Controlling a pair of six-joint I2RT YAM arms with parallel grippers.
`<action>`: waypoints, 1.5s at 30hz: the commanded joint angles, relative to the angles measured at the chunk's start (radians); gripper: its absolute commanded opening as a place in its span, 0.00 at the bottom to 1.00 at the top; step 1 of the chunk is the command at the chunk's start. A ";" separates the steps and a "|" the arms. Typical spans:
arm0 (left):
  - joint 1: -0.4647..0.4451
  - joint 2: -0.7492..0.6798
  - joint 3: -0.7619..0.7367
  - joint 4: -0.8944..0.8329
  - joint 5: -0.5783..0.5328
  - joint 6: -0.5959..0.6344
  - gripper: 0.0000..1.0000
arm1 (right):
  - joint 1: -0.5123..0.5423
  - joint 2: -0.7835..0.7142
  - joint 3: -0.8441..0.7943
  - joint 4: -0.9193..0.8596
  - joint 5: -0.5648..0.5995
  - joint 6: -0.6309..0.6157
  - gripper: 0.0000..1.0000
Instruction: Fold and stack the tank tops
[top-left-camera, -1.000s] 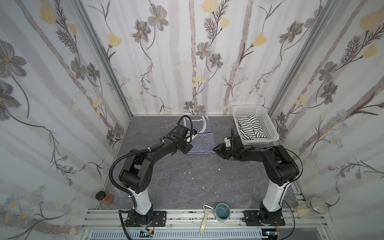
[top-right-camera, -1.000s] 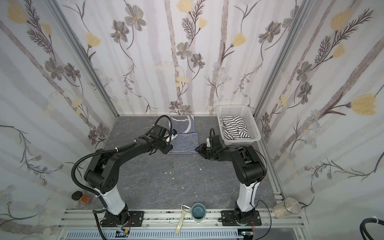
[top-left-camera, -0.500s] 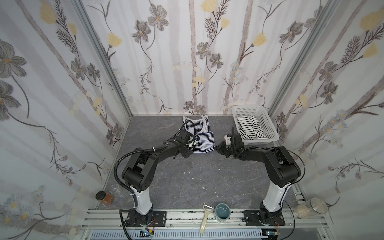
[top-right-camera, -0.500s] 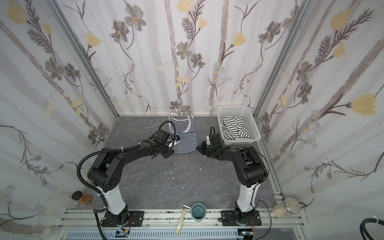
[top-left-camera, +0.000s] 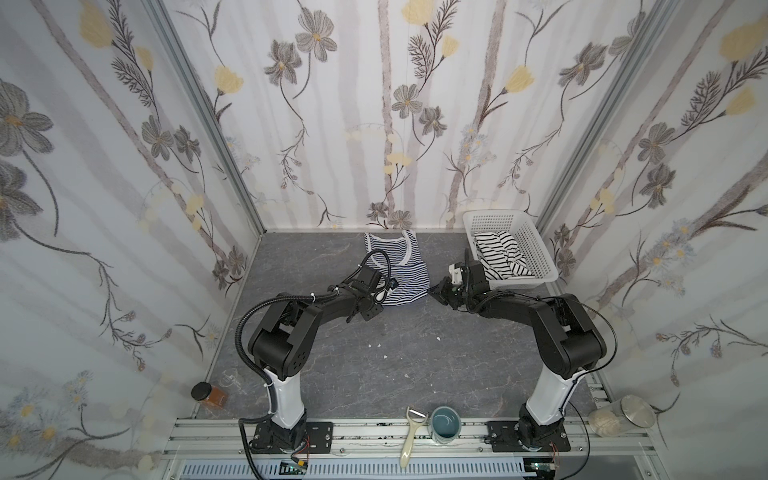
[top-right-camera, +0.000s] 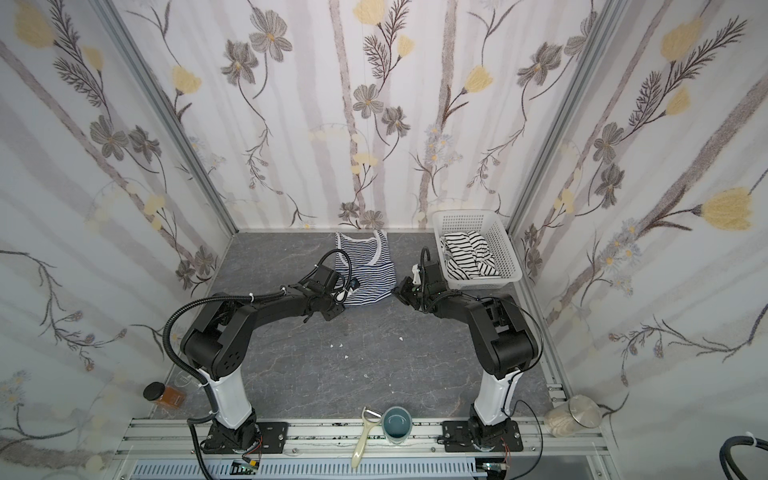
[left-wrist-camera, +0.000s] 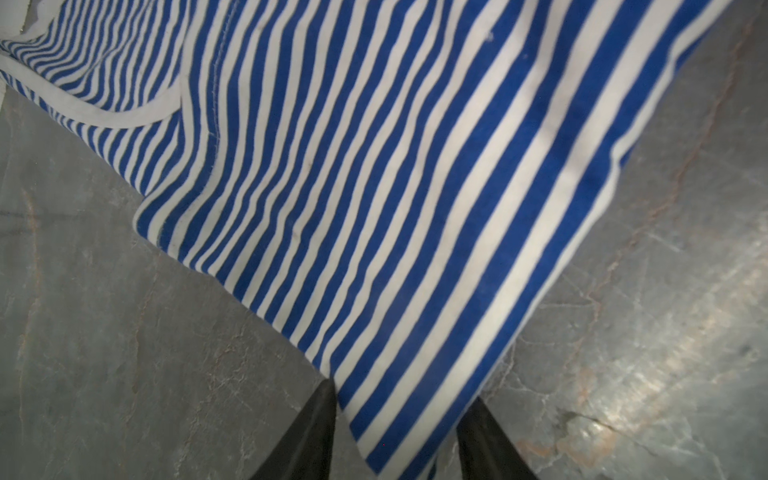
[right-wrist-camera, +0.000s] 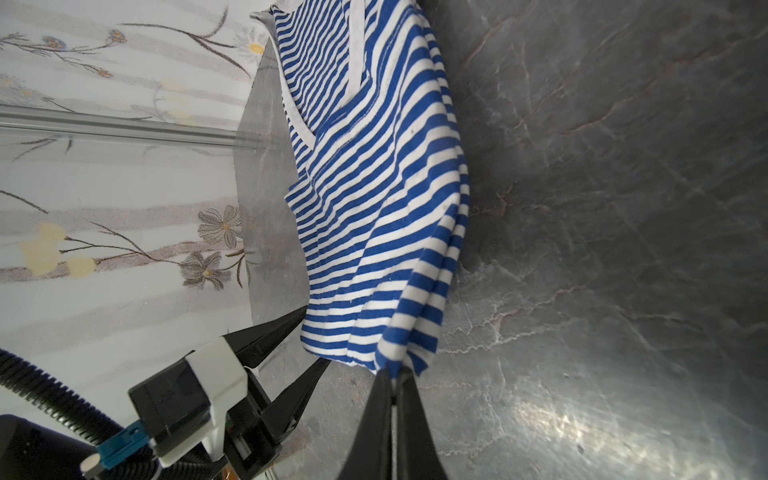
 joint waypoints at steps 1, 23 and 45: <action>-0.001 0.005 -0.007 0.029 0.028 0.021 0.31 | -0.002 -0.007 0.011 0.009 -0.007 -0.008 0.00; -0.135 -0.422 -0.128 -0.441 0.349 0.070 0.10 | 0.078 -0.545 -0.311 -0.301 0.058 -0.062 0.00; 0.067 -0.250 0.267 -0.674 0.560 0.143 0.12 | 0.054 -0.481 0.037 -0.433 0.006 -0.084 0.00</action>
